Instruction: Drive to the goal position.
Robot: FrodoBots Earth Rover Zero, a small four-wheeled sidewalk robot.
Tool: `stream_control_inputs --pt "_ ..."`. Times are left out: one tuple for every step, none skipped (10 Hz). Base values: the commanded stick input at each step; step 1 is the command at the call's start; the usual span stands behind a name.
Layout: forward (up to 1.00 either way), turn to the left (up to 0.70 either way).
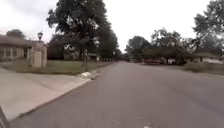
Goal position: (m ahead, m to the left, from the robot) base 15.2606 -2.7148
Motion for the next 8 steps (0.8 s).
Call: stream_control_inputs --pt "0.7 -0.32" --pt "0.7 -0.01" --pt "0.7 0.0" --pt "0.7 0.0" --pt "0.7 0.0" --pt "0.7 0.0" --pt "0.7 0.0" --pt "0.7 0.0"
